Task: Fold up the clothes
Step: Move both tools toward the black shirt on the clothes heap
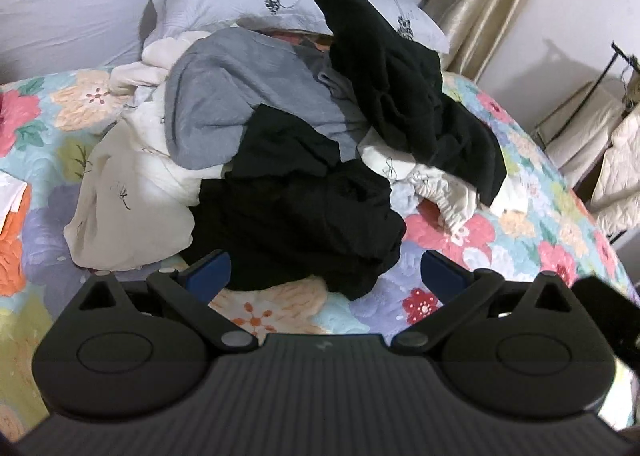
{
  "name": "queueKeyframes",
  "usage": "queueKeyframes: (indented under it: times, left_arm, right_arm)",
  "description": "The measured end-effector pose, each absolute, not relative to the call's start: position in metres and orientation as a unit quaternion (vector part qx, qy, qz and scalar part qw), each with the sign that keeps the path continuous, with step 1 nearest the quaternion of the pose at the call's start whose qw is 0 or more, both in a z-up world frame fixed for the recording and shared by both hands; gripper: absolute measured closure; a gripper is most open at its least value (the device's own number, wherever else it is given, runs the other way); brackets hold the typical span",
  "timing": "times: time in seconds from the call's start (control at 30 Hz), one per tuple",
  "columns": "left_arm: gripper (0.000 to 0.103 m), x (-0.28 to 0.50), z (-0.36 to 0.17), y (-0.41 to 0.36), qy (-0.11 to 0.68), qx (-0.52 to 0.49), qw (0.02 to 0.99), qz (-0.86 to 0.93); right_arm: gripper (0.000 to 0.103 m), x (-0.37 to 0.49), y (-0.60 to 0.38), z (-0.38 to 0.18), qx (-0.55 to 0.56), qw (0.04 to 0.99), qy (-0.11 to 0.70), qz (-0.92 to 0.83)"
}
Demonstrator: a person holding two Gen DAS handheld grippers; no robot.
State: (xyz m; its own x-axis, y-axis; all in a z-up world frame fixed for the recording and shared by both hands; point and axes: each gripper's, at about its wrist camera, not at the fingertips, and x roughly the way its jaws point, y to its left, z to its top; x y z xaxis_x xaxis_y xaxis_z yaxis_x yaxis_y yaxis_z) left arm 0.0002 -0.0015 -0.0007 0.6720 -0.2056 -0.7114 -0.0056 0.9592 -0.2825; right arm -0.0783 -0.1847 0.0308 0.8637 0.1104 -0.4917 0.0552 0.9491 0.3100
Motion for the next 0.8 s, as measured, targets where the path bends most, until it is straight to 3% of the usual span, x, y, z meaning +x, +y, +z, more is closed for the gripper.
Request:
queueKeyframes:
  times: [0.8]
  left_arm:
    - [0.000, 0.004, -0.011, -0.001, 0.433, -0.118, 0.891, -0.064]
  right_arm:
    - [0.003, -0.089, -0.191, 0.020, 0.200, 0.945, 0.254, -0.045]
